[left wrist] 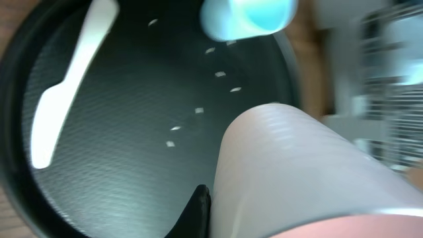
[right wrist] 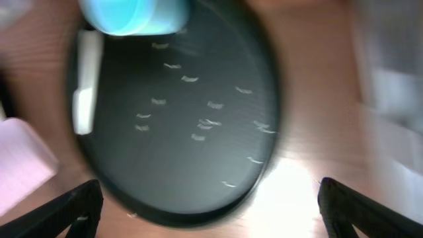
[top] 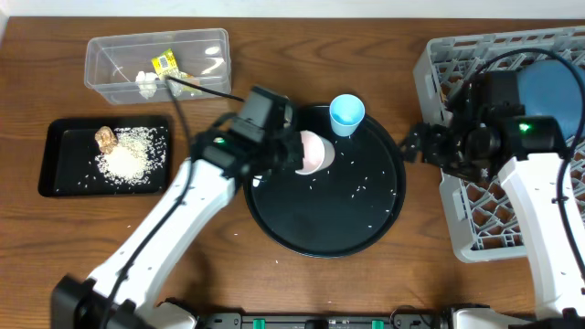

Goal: Sort waste into correct bins and load items into the dishwasher rack
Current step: 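Lift the pink cup with the left gripper toward the right gripper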

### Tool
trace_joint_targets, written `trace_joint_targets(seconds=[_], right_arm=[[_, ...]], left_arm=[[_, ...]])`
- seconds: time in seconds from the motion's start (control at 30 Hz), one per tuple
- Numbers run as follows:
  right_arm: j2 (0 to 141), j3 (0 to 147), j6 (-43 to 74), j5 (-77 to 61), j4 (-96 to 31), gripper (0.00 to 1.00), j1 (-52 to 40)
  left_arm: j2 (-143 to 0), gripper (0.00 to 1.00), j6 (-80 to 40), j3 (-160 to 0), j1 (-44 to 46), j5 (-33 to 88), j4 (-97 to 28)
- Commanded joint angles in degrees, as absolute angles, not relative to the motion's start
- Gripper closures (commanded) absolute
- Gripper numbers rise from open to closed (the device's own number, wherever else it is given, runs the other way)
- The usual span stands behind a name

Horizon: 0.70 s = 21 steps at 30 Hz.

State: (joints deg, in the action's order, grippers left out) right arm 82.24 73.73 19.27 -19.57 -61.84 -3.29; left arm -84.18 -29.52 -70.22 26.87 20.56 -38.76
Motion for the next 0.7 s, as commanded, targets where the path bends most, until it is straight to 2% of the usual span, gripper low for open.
trace_joint_targets(seconds=[0.0,0.17,0.33,0.53,0.67], right_arm=[[82.1,69.7,16.4,-40.1,-56.2,0.01,-2.3],[82.1,65.1,16.0,-60.8,-45.2,0.01,1.3],[82.3,62.8,16.6,-79.0,-36.7,0.01,4.9],[82.6,62.8,16.7,-88.5,-36.3,0.01,5.2],[82.7,62.8,19.8,-89.0,-34.7,0.01,5.2]], left_arm=[[-82.2,0.94,-28.1,-71.3,21.9,36.1,-38.2],[-82.7,0.94,-23.0,-71.3,14.7,59.9,-36.8],[-82.8,0.94,-19.7,-71.2,12.1,74.8,-34.0],[-82.9,0.94,-19.8,-71.2,12.9,77.4,-29.7],[-83.2,0.94,-23.1,-71.2,13.7,77.4,-24.2]])
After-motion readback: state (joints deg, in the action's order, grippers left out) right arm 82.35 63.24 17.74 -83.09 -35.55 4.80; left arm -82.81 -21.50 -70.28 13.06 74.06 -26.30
